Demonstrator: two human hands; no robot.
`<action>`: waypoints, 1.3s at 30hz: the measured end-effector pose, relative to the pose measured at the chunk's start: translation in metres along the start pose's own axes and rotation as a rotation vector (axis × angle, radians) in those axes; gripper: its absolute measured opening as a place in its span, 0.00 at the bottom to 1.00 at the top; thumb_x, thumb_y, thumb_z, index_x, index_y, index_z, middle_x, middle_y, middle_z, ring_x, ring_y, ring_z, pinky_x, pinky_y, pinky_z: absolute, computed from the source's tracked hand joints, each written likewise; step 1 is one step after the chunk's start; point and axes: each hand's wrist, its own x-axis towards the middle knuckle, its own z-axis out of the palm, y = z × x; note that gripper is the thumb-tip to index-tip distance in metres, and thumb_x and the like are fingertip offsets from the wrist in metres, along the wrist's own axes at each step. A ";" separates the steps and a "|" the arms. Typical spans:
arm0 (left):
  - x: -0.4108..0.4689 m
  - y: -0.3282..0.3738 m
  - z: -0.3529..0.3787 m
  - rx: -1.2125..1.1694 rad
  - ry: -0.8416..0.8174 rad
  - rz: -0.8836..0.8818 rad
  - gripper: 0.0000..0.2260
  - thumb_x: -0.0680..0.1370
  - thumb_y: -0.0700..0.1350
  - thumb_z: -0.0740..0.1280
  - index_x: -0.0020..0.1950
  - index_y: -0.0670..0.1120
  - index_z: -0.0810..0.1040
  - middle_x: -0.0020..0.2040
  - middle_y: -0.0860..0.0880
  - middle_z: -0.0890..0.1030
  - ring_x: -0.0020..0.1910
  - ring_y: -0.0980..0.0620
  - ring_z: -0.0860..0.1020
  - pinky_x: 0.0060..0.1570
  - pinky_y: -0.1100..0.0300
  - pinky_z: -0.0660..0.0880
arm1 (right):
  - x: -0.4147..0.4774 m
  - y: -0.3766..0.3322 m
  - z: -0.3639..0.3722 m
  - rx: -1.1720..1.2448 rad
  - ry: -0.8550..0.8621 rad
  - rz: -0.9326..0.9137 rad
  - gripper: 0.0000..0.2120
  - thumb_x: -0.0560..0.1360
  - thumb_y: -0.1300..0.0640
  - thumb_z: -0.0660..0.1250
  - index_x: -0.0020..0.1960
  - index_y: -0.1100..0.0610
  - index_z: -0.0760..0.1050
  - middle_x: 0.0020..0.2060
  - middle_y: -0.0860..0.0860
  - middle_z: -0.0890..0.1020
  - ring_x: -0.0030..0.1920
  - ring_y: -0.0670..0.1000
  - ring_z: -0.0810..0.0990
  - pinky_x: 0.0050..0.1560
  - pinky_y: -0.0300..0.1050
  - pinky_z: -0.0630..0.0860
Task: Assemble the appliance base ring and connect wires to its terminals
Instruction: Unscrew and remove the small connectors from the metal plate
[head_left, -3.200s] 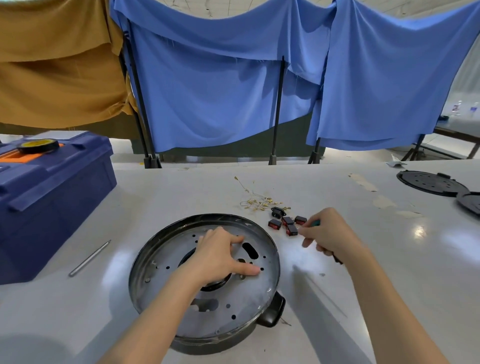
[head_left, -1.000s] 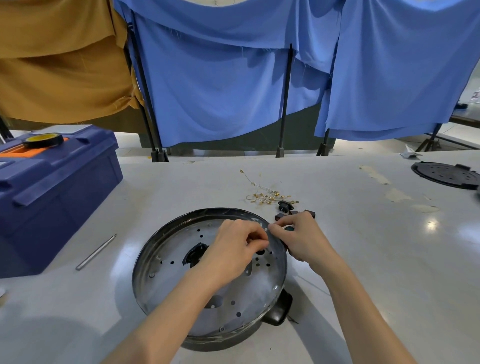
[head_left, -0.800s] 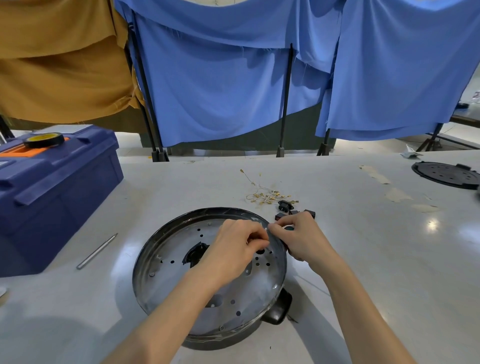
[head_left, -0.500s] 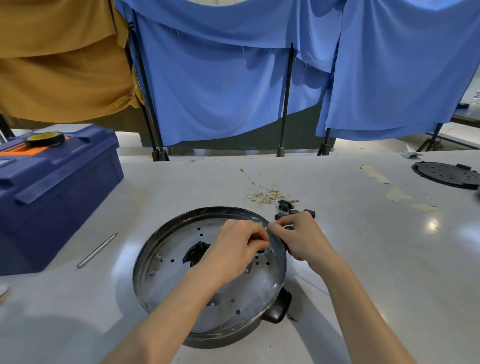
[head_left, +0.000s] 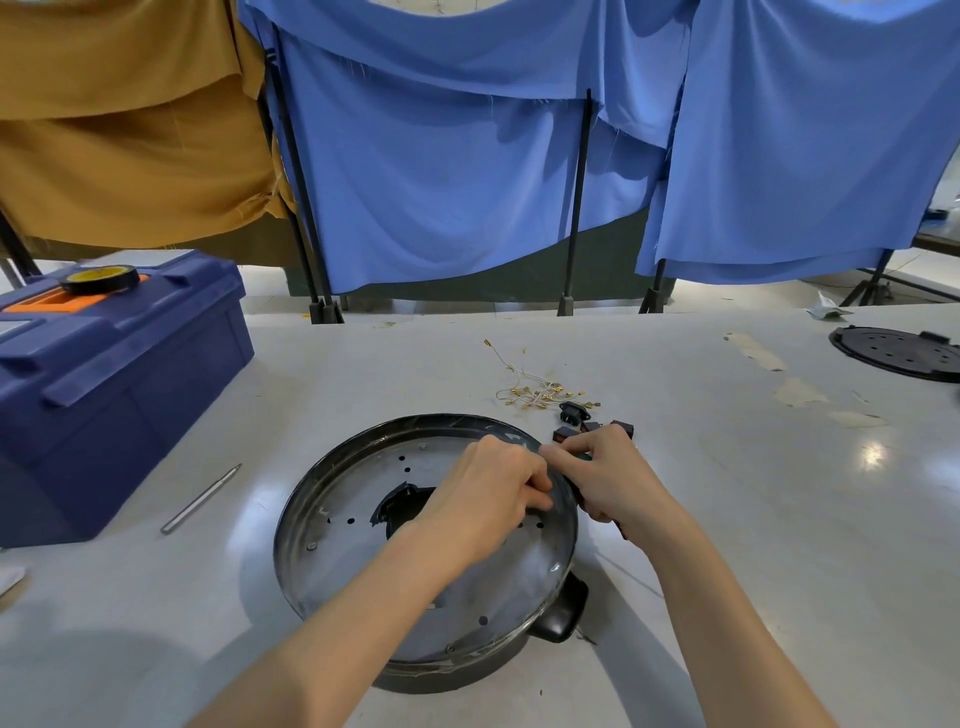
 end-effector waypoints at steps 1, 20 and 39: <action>0.001 -0.001 0.000 -0.022 0.000 -0.014 0.05 0.74 0.42 0.72 0.48 0.44 0.85 0.44 0.45 0.84 0.44 0.49 0.81 0.44 0.59 0.74 | 0.000 0.000 -0.001 0.008 -0.014 0.010 0.18 0.78 0.57 0.65 0.35 0.67 0.78 0.15 0.46 0.64 0.17 0.47 0.57 0.20 0.33 0.54; 0.019 0.001 -0.001 -0.198 -0.009 -0.251 0.13 0.64 0.40 0.78 0.27 0.54 0.78 0.30 0.55 0.78 0.32 0.58 0.76 0.36 0.61 0.77 | 0.002 0.004 -0.002 0.085 -0.056 0.039 0.17 0.78 0.56 0.65 0.33 0.63 0.76 0.15 0.46 0.64 0.18 0.48 0.57 0.22 0.34 0.53; -0.006 0.000 0.002 0.163 -0.109 0.031 0.03 0.76 0.42 0.69 0.44 0.44 0.82 0.50 0.50 0.75 0.52 0.50 0.70 0.52 0.53 0.67 | 0.004 0.009 0.001 0.148 -0.046 0.053 0.27 0.78 0.53 0.66 0.21 0.53 0.69 0.16 0.47 0.64 0.18 0.49 0.58 0.22 0.34 0.54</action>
